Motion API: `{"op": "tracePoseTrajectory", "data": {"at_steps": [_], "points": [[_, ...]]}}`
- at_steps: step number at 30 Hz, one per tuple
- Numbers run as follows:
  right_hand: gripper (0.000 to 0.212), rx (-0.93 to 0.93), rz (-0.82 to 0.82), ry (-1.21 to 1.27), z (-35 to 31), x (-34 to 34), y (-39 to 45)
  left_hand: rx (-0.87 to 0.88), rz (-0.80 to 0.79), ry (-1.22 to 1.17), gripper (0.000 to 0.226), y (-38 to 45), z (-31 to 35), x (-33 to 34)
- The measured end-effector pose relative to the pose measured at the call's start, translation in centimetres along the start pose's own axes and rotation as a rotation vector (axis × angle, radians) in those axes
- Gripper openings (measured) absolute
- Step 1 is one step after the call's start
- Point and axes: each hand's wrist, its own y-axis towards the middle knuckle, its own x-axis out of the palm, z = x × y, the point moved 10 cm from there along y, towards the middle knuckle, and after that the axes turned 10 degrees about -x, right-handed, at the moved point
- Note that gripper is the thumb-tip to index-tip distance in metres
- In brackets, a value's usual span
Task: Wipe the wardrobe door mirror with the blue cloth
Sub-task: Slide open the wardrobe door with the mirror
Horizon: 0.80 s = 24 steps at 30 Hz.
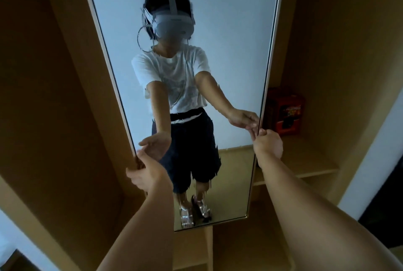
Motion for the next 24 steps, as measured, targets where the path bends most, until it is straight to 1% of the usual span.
{"op": "tracePoseTrajectory", "data": {"at_steps": [2, 3, 4, 5, 6, 8, 10, 12, 14, 16, 18, 20, 22, 24], "points": [[0.031, -0.002, -0.026, -0.042, 1.3, 0.0, -0.6, -0.084, 0.100, 0.146, 0.077, -0.7, -3.7, -1.7], [0.029, 0.001, -0.043, -0.069, 2.0, -0.1, -0.9, -0.120, 0.134, 0.239, 0.071, -1.0, -5.6, -2.4], [0.028, 0.009, -0.059, -0.093, 2.9, -0.2, -1.0, -0.135, 0.125, 0.311, 0.061, -1.4, -7.4, -2.6], [0.027, 0.018, -0.075, -0.112, 3.8, -0.5, -1.0, -0.126, 0.046, 0.352, 0.048, -1.9, -8.9, -1.8], [0.026, 0.022, -0.091, -0.130, 4.5, -0.7, -0.9, -0.092, -0.065, 0.391, 0.037, -2.6, -10.0, -0.5], [0.021, 0.013, -0.134, -0.188, 6.0, -1.3, -0.1, 0.060, -0.263, 0.543, 0.023, -5.1, -11.2, 3.2], [0.019, -0.019, -0.185, -0.289, 7.3, -1.8, 1.1, 0.292, -0.413, 0.745, 0.017, -8.8, -11.6, 7.6], [0.023, -0.069, -0.238, -0.413, 8.4, -2.2, 2.3, 0.532, -0.540, 0.918, 0.017, -13.1, -12.3, 11.8], [0.029, -0.133, -0.322, -0.558, 9.5, -2.2, 3.7, 0.727, -0.663, 1.067, 0.013, -17.2, -14.3, 15.6], [0.036, -0.208, -0.424, -0.679, 10.4, -1.6, 4.8, 0.823, -0.769, 1.180, 0.012, -19.8, -17.0, 18.3], [0.039, -0.283, -0.520, -0.759, 11.2, -0.8, 6.0, 0.799, -0.830, 1.242, 0.014, -20.9, -19.6, 20.7], [0.039, -0.356, -0.614, -0.814, 12.2, 0.1, 7.4, 0.727, -0.839, 1.269, 0.033, -21.2, -21.9, 23.0], [0.040, -0.400, -0.699, -0.840, 13.2, 1.4, 8.3, 0.626, -0.800, 1.246, 0.052, -20.7, -22.9, 24.2], [0.041, -0.442, -0.772, -0.871, 14.1, 2.9, 8.8, 0.553, -0.753, 1.213, 0.061, -20.1, -23.3, 24.9]]}}
